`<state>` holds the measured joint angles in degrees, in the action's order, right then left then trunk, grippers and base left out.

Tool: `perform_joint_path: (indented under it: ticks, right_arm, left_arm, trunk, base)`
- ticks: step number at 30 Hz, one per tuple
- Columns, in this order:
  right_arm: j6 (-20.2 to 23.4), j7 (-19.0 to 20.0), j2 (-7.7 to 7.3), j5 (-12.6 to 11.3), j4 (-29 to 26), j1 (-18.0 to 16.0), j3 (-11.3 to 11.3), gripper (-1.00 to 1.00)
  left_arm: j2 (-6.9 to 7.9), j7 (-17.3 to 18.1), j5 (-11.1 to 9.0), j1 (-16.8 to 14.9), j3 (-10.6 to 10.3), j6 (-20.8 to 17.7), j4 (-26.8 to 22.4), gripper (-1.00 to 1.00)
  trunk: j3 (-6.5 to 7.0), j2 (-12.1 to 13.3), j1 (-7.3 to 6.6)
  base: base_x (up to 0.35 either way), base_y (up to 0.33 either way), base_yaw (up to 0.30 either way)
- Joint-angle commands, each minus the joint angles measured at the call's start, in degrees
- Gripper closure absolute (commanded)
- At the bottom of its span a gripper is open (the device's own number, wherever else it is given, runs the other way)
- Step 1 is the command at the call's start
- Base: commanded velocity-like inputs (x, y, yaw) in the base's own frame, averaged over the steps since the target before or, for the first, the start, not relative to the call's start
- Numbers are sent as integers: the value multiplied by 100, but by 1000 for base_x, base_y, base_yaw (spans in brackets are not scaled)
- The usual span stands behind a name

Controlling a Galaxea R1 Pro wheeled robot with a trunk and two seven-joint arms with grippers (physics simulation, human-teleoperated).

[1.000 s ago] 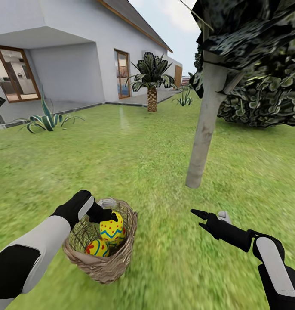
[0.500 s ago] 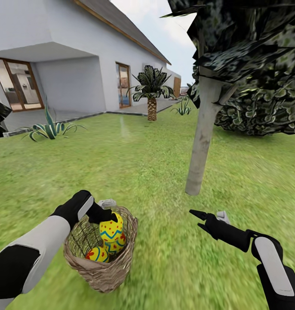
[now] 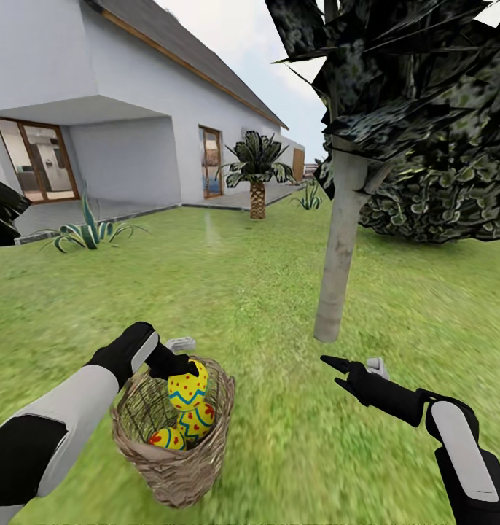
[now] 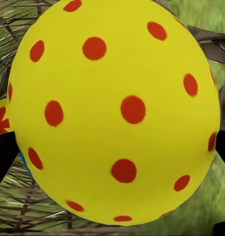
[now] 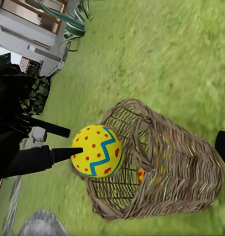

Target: Take the three Easter eggs out of the wicker basket on the lawn in the garden, then place them on the lawn next to a single tree (choose any tree) so that all three eggs are next to the same tree and none are left in the basket.

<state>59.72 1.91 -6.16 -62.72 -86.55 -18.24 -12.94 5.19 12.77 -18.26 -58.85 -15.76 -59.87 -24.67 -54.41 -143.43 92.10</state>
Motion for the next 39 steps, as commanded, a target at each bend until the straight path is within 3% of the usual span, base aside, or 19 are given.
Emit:
perform_joint_path:
  ticks: [1, 10, 16, 25, 32, 39]
  right_arm:
    - [28, 20, 1, 23, -2, -4, -7, -100]
    - [28, 20, 1, 23, 85, -11, 15, -100]
    - [28, 20, 1, 23, 102, -13, 19, -100]
    - [28, 20, 1, 23, 103, -13, 20, -100]
    - [28, 20, 1, 23, 103, -13, 20, -100]
    - [28, 20, 1, 23, 103, -13, 20, -100]
  left_arm:
    - [8, -3, -30, -3, -43, -13, -5, 100]
    - [16, -37, -28, -3, -41, -13, -22, 100]
    - [57, -76, -12, -3, -41, -13, -390, 100]
    - [80, -79, -17, -3, -41, -13, -505, 100]
    - [227, -75, -17, 30, -33, -13, -1363, 100]
    - [253, -73, -32, 53, -20, -13, -2082, 100]
  trunk:
    - [17, -1, -4]
    - [216, 11, -28]
    - [349, 21, -44]
    - [511, 382, -242]
    - [636, 663, -395]
    - [762, 944, -549]
  base:
    - [-62, 21, 0]
    - [-12, 4, 0]
    - [0, 0, 0]
    - [0, 0, 0]
    - [0, 0, 0]
    - [0, 0, 0]
